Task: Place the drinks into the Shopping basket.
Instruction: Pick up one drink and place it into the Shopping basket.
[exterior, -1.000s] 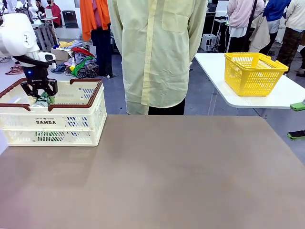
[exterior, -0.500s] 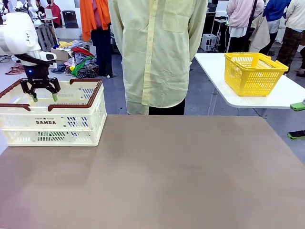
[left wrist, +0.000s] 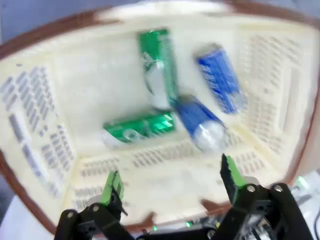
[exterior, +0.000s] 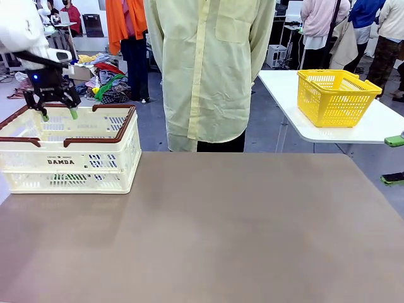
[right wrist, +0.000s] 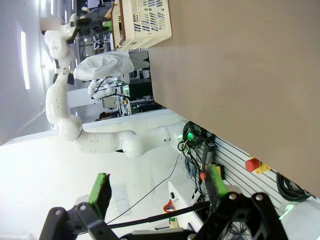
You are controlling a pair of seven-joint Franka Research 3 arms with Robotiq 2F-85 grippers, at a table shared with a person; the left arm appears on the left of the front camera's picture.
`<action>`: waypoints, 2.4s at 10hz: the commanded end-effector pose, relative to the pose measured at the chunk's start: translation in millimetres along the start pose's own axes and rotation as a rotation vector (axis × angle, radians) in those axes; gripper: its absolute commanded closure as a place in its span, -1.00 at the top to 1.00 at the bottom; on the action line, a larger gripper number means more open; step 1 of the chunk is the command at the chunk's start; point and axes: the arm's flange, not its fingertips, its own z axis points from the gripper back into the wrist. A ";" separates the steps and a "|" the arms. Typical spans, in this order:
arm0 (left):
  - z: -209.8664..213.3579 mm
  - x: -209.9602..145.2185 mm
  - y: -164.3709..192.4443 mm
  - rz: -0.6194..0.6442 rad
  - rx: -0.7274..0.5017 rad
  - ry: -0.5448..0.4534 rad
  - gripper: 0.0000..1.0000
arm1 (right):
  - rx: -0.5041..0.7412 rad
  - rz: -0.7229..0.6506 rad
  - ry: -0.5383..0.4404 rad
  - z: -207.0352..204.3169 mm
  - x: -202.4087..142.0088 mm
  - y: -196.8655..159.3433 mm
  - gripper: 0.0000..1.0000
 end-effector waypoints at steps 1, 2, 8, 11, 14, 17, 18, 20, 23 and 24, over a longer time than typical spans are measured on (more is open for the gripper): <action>43.4 -65.8 -22.6 -0.091 -0.165 0.042 1.00 | 0.016 -0.015 -0.003 2.6 1.3 5.8 1.00; 62.8 -96.4 -27.7 -0.150 -0.257 0.019 1.00 | 0.016 -0.015 -0.003 2.6 1.3 5.8 1.00; 85.8 -240.0 191.7 0.029 -0.880 -0.252 1.00 | 0.016 -0.015 -0.003 2.6 1.3 5.8 1.00; 62.2 -253.3 249.9 -0.075 -1.029 -0.277 1.00 | 0.016 -0.015 -0.003 2.6 1.3 5.8 1.00; 50.1 -284.5 259.7 -0.049 -1.003 -0.302 1.00 | 0.016 -0.015 -0.003 2.6 1.3 5.8 1.00; 50.1 -284.5 259.7 -0.049 -1.003 -0.302 1.00 | 0.016 -0.015 -0.003 2.6 1.3 5.8 1.00; 50.1 -284.5 259.7 -0.049 -1.003 -0.302 1.00 | 0.016 -0.015 -0.003 2.6 1.3 5.8 1.00; 50.1 -284.5 259.7 -0.049 -1.003 -0.302 1.00 | 0.016 -0.015 -0.003 2.6 1.3 5.8 1.00; 50.1 -284.5 259.7 -0.049 -1.003 -0.302 1.00 | 0.016 -0.015 -0.003 2.6 1.3 5.8 1.00; 50.1 -284.5 259.7 -0.049 -1.003 -0.302 1.00 | 0.016 -0.015 -0.003 2.6 1.3 5.8 1.00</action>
